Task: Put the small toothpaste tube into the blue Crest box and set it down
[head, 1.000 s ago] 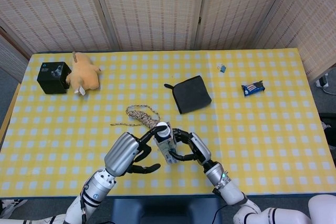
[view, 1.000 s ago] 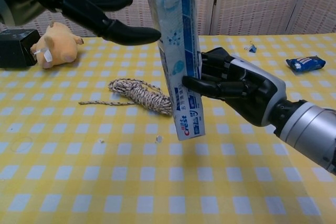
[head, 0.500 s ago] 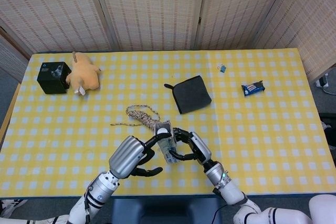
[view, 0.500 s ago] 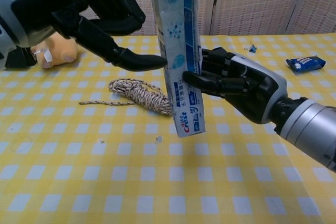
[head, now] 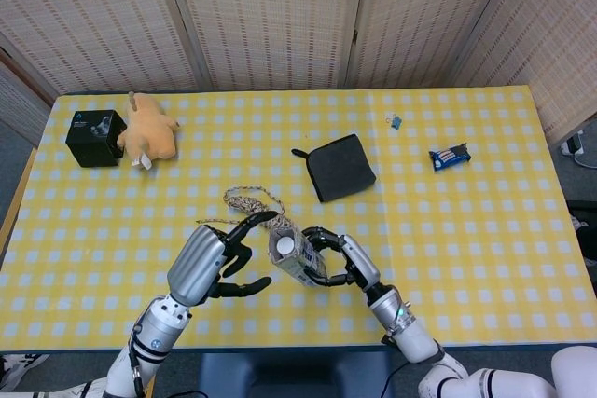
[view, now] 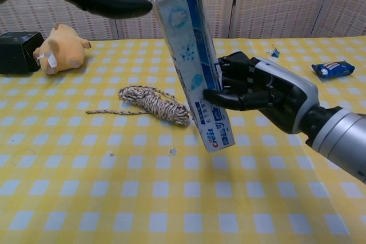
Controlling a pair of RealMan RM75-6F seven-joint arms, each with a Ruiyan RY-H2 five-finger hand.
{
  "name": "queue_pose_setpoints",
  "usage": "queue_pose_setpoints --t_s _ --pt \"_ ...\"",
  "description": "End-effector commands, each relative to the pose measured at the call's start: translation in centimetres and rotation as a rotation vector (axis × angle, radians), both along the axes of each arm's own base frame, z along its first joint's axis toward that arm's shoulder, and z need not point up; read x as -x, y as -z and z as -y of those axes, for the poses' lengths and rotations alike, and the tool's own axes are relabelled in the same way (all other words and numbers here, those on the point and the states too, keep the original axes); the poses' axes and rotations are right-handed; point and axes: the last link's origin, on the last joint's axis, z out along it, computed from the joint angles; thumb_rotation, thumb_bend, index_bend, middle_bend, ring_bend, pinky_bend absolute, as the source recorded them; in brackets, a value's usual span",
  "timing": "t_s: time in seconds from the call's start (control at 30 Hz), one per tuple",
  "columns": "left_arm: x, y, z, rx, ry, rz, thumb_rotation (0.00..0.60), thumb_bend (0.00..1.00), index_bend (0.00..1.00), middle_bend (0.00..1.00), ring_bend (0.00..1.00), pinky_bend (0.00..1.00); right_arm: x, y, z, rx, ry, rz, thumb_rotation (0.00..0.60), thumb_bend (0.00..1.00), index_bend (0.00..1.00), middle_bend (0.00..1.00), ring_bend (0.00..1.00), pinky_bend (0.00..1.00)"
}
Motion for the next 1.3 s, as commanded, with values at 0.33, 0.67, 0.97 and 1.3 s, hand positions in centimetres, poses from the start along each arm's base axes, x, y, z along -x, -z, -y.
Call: queue_pose_setpoints --t_s 0.33,0.67,0.97,1.3 --pt "8.0 -3.0 -2.4 -0.134 -0.143 -0.266 0.600 0.22 0.31 0.36 0.25 0.23 3.5 -3.0 0.5 0.210 -0.117 -0.498 0.600 0.35 0.48 0.28 0.37 0.44" --pt "15.1 -2.9 -2.4 -0.201 -0.231 -0.571 0.600 0.22 0.16 0.15 0.06 0.06 7.0 -4.7 0.8 0.261 -0.152 -0.828 0.600 0.35 0.48 0.27 0.36 0.44" --pt "18.5 -2.2 -3.0 -0.152 -0.289 -0.610 0.600 0.22 0.13 0.14 0.05 0.06 9.5 -3.8 1.9 0.233 -0.108 -0.929 0.600 0.35 0.48 0.25 0.34 0.43" --pt "18.7 -2.5 -3.0 -0.156 -0.295 -0.558 0.600 0.22 0.06 0.14 0.05 0.07 9.3 -3.8 1.6 0.139 -0.136 -0.944 0.600 0.35 0.00 0.00 0.07 0.16"
